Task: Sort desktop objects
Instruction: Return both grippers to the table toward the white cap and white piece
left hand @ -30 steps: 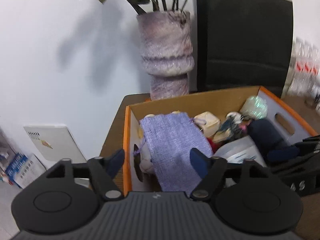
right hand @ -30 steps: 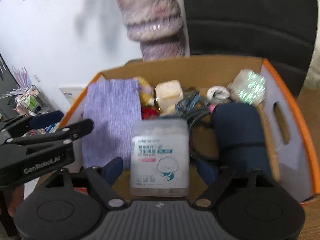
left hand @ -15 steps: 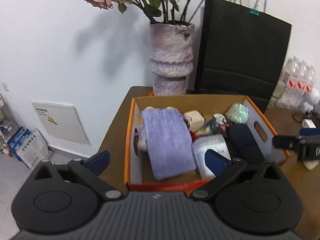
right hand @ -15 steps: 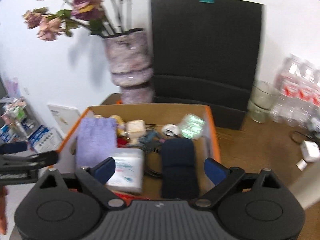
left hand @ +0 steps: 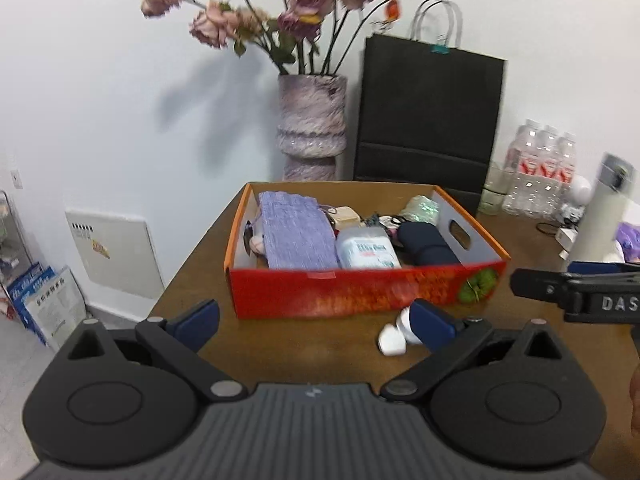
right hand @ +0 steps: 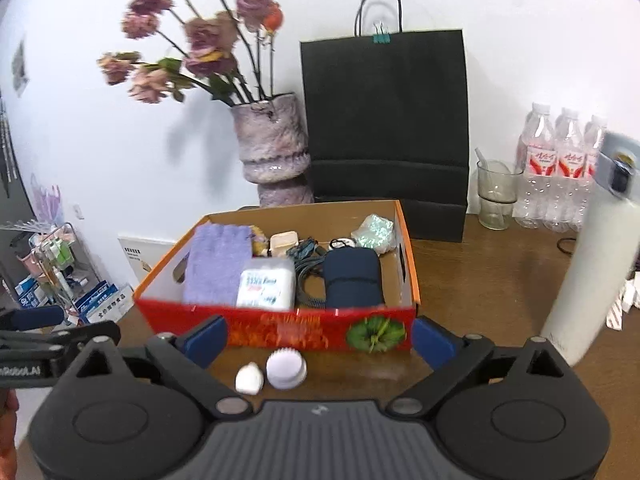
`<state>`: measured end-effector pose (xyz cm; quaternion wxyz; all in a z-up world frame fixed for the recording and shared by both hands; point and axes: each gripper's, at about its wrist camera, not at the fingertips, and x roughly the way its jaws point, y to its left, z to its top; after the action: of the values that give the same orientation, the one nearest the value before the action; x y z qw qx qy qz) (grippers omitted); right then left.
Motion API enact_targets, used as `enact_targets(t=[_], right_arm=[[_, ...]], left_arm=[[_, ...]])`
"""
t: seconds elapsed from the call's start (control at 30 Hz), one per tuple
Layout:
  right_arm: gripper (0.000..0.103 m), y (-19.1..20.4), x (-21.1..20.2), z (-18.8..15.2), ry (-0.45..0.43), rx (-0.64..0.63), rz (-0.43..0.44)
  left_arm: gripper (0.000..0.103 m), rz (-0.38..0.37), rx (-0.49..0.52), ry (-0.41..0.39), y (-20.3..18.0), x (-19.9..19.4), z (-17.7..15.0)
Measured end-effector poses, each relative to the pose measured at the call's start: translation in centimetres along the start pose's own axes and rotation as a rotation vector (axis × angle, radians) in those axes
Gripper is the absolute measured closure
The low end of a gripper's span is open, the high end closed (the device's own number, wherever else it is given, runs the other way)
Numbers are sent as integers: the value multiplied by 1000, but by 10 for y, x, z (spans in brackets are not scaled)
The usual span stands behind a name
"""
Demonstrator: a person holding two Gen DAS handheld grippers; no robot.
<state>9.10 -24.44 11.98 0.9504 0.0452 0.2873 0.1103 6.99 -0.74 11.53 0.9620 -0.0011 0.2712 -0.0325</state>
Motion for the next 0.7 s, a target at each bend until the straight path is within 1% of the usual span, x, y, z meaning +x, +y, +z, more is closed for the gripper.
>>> enact_targets(t=[0.1, 0.17, 0.27, 0.33, 0.43, 0.53, 0.7], right_arm=[[4, 1, -16, -33, -48, 4, 23], [4, 1, -25, -56, -63, 19, 26], [4, 4, -34, -88, -32, 23, 21], [4, 6, -42, -109, -7, 17, -3], [4, 9, -54, -134, 21, -1, -9], [4, 12, -67, -151, 33, -33, -9], [4, 14, -69, -161, 55, -61, -19]], left_arm=[[0, 6, 25, -69, -5, -23, -34], [0, -1, 32, -71, -6, -33, -53], [0, -8, 32, -44, -10, -49, -77], [0, -25, 64, -49, -15, -60, -94], [0, -30, 117, -54, -20, -72, -118], [0, -29, 167, -52, -24, -74, -131], [0, -14, 147, -27, -26, -61, -128]])
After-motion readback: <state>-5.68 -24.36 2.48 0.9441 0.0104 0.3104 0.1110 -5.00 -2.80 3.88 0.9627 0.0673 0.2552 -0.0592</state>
